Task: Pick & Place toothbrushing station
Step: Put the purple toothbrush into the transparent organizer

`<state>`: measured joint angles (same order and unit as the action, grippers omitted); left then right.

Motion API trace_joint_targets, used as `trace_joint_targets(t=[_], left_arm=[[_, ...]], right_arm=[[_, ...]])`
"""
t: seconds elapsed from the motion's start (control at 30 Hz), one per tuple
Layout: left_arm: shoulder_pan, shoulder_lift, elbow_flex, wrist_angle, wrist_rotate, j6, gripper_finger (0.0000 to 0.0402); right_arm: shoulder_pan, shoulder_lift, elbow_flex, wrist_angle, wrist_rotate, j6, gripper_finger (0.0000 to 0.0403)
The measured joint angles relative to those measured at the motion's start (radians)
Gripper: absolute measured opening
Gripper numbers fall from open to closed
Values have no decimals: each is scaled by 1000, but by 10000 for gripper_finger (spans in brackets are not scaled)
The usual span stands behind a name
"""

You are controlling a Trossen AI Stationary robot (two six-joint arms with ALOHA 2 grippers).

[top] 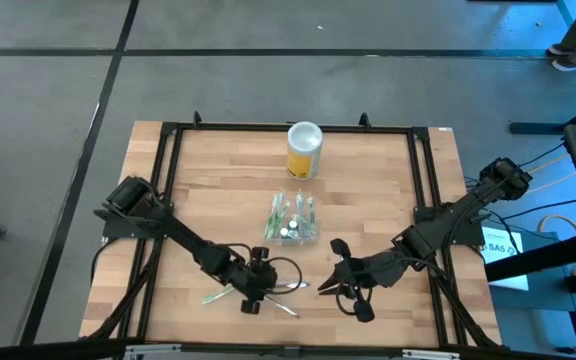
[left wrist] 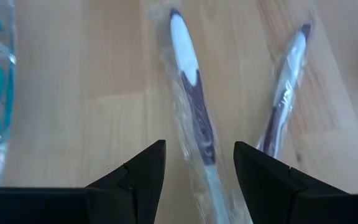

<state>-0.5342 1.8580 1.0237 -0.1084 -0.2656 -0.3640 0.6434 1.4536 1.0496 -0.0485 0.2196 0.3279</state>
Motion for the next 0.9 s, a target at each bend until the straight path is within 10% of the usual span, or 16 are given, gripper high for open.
trace_joint_targets(t=[0.57,0.9], left_arm=[[36,44,3,-67,36,-101,179],[39,59,3,-93,22,-131,91]], right_arm=[[0,0,0,3,0,-22,40],[0,0,0,4,0,-21,50]])
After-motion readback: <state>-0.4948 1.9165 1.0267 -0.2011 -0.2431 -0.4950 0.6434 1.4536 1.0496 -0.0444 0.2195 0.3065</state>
